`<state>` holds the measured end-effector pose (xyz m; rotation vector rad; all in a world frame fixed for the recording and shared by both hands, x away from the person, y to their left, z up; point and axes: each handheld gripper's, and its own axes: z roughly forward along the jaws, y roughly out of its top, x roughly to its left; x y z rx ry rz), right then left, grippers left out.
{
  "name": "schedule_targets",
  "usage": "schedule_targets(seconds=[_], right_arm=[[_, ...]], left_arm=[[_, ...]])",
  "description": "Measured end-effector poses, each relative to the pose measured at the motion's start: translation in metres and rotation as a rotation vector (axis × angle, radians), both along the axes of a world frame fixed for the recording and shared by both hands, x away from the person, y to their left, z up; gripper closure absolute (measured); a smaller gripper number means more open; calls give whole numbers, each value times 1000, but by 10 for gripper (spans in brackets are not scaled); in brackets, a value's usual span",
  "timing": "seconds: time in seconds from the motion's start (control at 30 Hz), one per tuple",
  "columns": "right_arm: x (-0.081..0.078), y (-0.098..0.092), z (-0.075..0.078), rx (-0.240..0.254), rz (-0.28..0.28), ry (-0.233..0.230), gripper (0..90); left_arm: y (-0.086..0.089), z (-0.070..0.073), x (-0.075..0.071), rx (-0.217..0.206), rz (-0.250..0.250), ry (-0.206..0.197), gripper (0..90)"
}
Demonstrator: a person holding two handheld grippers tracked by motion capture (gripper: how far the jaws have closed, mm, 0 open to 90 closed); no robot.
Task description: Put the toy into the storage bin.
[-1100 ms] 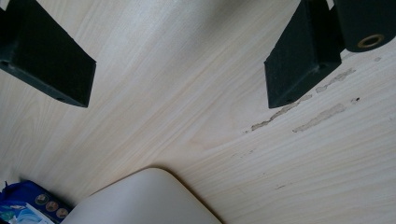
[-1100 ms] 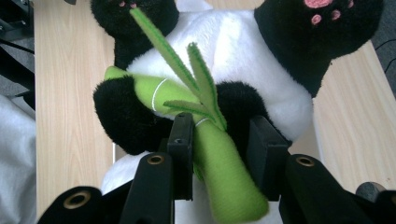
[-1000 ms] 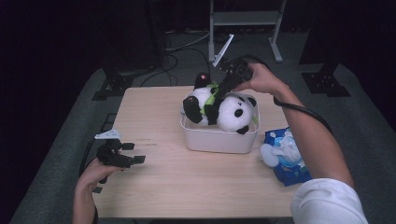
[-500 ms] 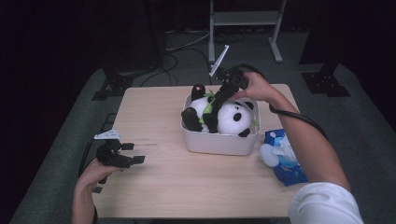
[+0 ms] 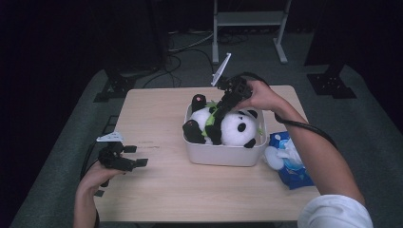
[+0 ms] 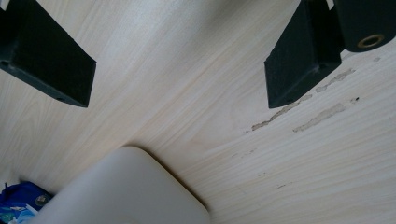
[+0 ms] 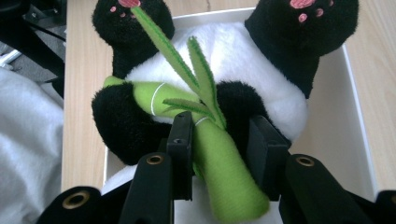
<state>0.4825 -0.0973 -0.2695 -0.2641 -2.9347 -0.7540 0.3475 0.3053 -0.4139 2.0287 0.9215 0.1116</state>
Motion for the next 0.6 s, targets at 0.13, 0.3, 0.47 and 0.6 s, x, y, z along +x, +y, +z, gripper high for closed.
schedule_targets(seconds=[0.13,0.3,0.47,0.6], right_arm=[[-2,0,3,-2,5,-13,650],[1,-3,10,8,-18,-36,649],[6,-3,8,0,-22,-51,649],[9,-3,-4,-6,-24,-33,649]], left_arm=[[0,0,0,4,-4,-3,76],[-1,1,1,2,-6,0,76],[0,0,1,3,-2,-1,76],[2,0,1,5,0,0,76]])
